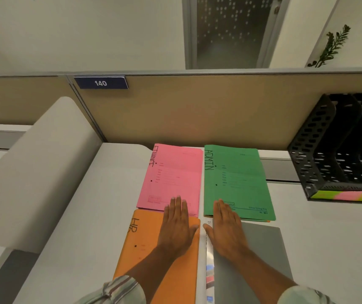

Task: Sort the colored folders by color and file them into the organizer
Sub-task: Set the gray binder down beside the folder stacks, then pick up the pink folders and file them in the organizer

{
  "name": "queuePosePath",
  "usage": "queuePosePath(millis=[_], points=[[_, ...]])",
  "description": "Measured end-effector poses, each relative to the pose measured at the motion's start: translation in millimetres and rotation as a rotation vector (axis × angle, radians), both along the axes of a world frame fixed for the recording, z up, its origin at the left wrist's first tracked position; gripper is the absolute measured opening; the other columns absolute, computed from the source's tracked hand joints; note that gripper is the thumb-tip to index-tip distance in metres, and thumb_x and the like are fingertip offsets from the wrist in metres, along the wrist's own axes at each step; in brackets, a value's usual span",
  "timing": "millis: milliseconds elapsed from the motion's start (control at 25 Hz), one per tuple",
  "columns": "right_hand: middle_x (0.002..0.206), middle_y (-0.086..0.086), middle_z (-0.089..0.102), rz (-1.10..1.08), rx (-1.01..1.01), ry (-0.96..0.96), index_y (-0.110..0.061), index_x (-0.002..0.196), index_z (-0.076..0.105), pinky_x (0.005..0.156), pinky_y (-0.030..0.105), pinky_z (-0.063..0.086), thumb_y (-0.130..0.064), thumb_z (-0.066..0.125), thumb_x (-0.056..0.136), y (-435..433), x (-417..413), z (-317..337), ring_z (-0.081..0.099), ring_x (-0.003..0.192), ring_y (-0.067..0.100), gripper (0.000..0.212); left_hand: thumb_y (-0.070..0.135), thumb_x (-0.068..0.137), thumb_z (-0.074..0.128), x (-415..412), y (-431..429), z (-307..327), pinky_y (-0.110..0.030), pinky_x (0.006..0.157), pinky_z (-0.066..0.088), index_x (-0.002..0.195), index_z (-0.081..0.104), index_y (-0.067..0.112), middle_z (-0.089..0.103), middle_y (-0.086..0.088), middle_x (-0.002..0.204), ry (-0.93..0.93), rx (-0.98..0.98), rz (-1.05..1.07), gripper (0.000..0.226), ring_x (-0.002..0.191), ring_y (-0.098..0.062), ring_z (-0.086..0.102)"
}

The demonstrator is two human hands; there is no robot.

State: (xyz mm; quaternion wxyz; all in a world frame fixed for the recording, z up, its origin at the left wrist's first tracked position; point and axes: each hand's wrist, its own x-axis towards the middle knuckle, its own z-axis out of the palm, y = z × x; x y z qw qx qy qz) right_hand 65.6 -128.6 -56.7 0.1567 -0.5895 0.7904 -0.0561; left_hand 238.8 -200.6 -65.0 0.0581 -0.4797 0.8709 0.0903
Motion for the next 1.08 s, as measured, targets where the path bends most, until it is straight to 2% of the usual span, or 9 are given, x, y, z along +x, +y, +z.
queuePosePath(millis=[240, 360, 520, 600, 680, 840, 920, 1000, 1080], points=[[0.173, 0.011, -0.003, 0.047, -0.019, -0.093, -0.011, 0.165, 0.003, 0.128, 0.042, 0.01, -0.06, 0.036, 0.103, -88.1, 24.5, -9.5, 0.003, 0.16, 0.027, 0.086, 0.061, 0.109, 0.027, 20.7, -90.7, -10.8, -0.049, 0.133, -0.004, 0.167, -0.011, 0.004, -0.014, -0.019, 0.175, 0.05, 0.054, 0.196, 0.09, 0.163, -0.037, -0.014], [0.173, 0.011, -0.003, 0.084, 0.039, -0.146, -0.01, 0.165, 0.005, 0.127, 0.042, 0.013, -0.061, 0.038, 0.102, -115.3, 33.9, -20.1, 0.004, 0.16, 0.027, 0.087, 0.054, 0.109, 0.035, 33.4, -125.2, -18.6, -0.049, 0.133, 0.0, 0.167, -0.005, 0.003, -0.007, -0.021, 0.176, 0.093, 0.096, 0.353, 0.087, 0.164, -0.039, -0.005], [0.173, 0.011, -0.002, 0.107, 0.119, -0.182, -0.008, 0.164, 0.006, 0.127, 0.042, 0.016, -0.062, 0.038, 0.103, -132.7, 39.3, -36.2, 0.005, 0.159, 0.027, 0.087, 0.043, 0.107, 0.051, 46.4, -158.1, -24.6, -0.049, 0.132, 0.017, 0.167, 0.007, 0.003, 0.011, -0.021, 0.175, 0.218, 0.187, 0.572, 0.085, 0.161, -0.039, 0.015], [0.173, 0.012, -0.001, 0.116, 0.14, -0.179, -0.007, 0.164, 0.007, 0.129, 0.041, 0.015, -0.062, 0.037, 0.103, -137.4, 39.0, -42.1, 0.004, 0.16, 0.027, 0.088, 0.033, 0.104, 0.059, 48.4, -169.1, -26.1, -0.05, 0.125, 0.034, 0.164, 0.02, 0.004, 0.033, -0.019, 0.166, 0.312, 0.212, 0.61, 0.078, 0.152, -0.037, 0.034], [0.173, 0.013, -0.002, 0.124, 0.151, -0.167, -0.007, 0.164, 0.008, 0.129, 0.043, 0.013, -0.063, 0.036, 0.103, -140.1, 39.7, -47.5, 0.002, 0.16, 0.028, 0.087, 0.025, 0.101, 0.062, 47.8, -176.3, -27.2, -0.049, 0.115, 0.045, 0.157, 0.035, 0.006, 0.051, -0.015, 0.149, 0.378, 0.185, 0.631, 0.066, 0.137, -0.034, 0.048], [0.172, 0.013, -0.005, 0.129, 0.143, -0.154, -0.007, 0.164, 0.01, 0.13, 0.044, 0.009, -0.065, 0.034, 0.101, -138.8, 43.7, -53.4, -0.003, 0.159, 0.029, 0.089, 0.024, 0.095, 0.072, 43.2, -192.8, -16.4, -0.051, 0.096, 0.06, 0.132, 0.057, 0.009, 0.063, -0.013, 0.124, 0.46, 0.146, 0.746, 0.043, 0.114, -0.033, 0.064], [0.172, 0.013, -0.005, 0.128, 0.145, -0.181, -0.007, 0.164, 0.01, 0.129, 0.044, 0.009, -0.065, 0.034, 0.102, -138.4, 41.6, -52.7, -0.003, 0.159, 0.028, 0.089, 0.025, 0.092, 0.078, 42.2, -204.2, -3.2, -0.049, 0.083, 0.066, 0.116, 0.067, 0.009, 0.071, -0.009, 0.112, 0.579, 0.233, 0.804, 0.031, 0.097, -0.032, 0.073], [0.173, 0.012, -0.002, 0.115, 0.147, -0.237, -0.007, 0.164, 0.011, 0.129, 0.044, 0.013, -0.064, 0.036, 0.102, -140.0, 38.7, -47.6, 0.0, 0.16, 0.027, 0.087, 0.023, 0.092, 0.079, 43.7, -213.8, 12.1, -0.048, 0.078, 0.067, 0.106, 0.074, 0.01, 0.078, -0.008, 0.103, 0.672, 0.345, 0.837, 0.02, 0.086, -0.031, 0.077], [0.173, 0.01, 0.002, 0.081, 0.136, -0.32, -0.007, 0.163, 0.012, 0.129, 0.045, 0.017, -0.062, 0.037, 0.103, -142.6, 36.7, -38.2, 0.004, 0.16, 0.025, 0.086, 0.021, 0.094, 0.075, 45.2, -217.3, 30.6, -0.045, 0.075, 0.068, 0.1, 0.072, 0.011, 0.079, -0.009, 0.101, 0.727, 0.435, 0.857, 0.012, 0.082, -0.028, 0.077]])
